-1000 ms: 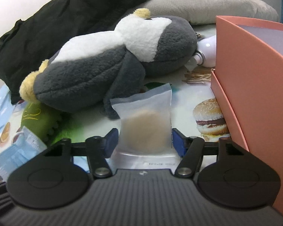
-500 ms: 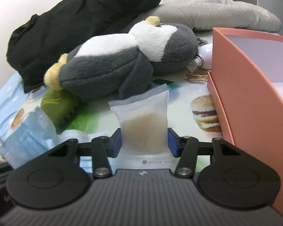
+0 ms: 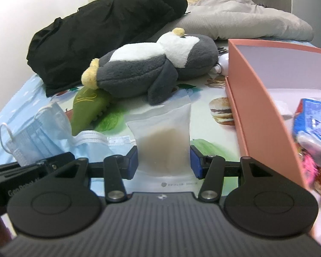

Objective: Organize soft objects
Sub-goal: 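Lift and carry the mask with the left tool while the right carries the powder bag over the box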

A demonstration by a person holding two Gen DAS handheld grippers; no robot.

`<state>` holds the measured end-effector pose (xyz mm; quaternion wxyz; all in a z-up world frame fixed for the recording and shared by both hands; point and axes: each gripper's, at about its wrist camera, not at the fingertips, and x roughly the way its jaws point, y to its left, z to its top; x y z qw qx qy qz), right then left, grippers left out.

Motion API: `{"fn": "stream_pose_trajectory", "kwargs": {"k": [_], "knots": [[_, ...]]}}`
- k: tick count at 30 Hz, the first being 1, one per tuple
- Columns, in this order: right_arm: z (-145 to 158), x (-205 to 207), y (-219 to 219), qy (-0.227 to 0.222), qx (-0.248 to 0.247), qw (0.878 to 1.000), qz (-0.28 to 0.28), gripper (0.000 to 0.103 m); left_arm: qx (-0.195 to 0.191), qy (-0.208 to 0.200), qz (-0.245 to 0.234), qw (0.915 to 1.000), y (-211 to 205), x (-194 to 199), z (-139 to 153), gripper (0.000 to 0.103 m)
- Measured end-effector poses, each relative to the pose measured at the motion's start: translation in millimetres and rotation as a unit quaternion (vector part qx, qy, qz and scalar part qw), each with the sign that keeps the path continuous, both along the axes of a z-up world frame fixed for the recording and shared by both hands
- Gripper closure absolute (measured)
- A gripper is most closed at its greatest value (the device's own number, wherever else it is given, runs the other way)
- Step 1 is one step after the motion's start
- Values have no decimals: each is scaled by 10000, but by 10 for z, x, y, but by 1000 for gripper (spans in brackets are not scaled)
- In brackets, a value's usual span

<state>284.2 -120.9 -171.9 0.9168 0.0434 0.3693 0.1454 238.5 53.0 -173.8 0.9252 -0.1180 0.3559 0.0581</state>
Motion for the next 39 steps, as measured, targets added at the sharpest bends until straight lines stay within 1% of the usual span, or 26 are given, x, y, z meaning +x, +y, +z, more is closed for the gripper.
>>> {"fn": "stream_pose_trajectory", "kwargs": {"k": [11,17,27,32,39], "knots": [[257,-488,-163,-78,-6,9999,134,50,-30,-86,66,9999,-88,-500,264,93],[441,-692,-261,-114,8,9998,185,50,4,-156,50,9999,-144,-652,450,93],[875,-811,-459,-354,128,9992,167,50,82,-333,-104,9994,-339,-696,859,93],[1090,-802,-633,-488,178,9986,93,50,134,-468,-201,9986,-485,-647,1100,93],[1361,-763,-928,-667,215,9975,-43,50,124,-631,-437,9970,-803,-507,1401,93]]}}
